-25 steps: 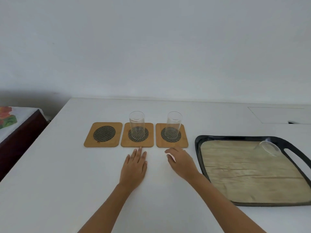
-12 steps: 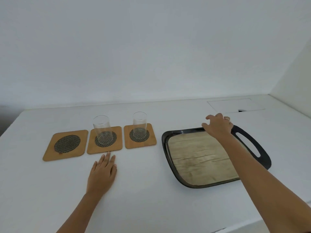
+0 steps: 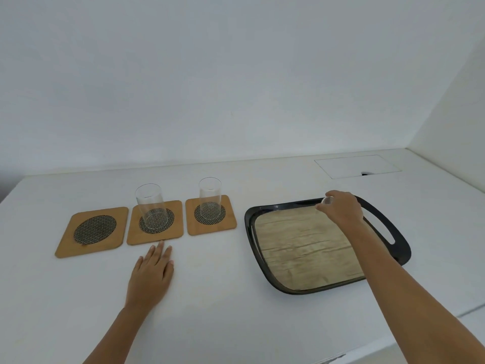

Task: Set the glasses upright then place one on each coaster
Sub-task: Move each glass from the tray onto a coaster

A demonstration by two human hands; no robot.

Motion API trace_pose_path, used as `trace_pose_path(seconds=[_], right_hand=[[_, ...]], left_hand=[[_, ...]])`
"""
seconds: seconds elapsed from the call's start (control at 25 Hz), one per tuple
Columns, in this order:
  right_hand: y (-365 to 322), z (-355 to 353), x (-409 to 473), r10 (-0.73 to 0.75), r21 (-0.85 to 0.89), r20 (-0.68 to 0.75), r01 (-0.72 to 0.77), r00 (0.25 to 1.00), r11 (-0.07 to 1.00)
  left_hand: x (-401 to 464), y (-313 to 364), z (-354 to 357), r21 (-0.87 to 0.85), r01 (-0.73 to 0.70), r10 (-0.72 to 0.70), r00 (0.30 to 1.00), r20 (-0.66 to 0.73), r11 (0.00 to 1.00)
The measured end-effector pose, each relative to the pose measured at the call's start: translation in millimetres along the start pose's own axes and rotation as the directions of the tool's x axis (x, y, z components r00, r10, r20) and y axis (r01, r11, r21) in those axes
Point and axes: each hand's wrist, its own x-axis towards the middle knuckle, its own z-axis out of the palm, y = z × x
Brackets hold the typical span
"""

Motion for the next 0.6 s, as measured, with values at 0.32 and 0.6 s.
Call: trace_pose_path(seconds=[0.32, 0.6], right_hand=[[-96.3, -13.8, -43.8, -0.294, 0.167, -0.073, 0.302, 0.953, 0.938], [-184.7, 29.7, -127.6, -0.631, 0.326, 0.153, 0.564, 0.76, 0.759]], left_hand=[[17.1, 6.6, -23.0, -0.316, 0.157, -0.076, 0.964, 0.255, 0.936], [18.4, 65.8, -82.8, -0.661, -0.138, 0.181, 0.983, -0.003, 0.737]])
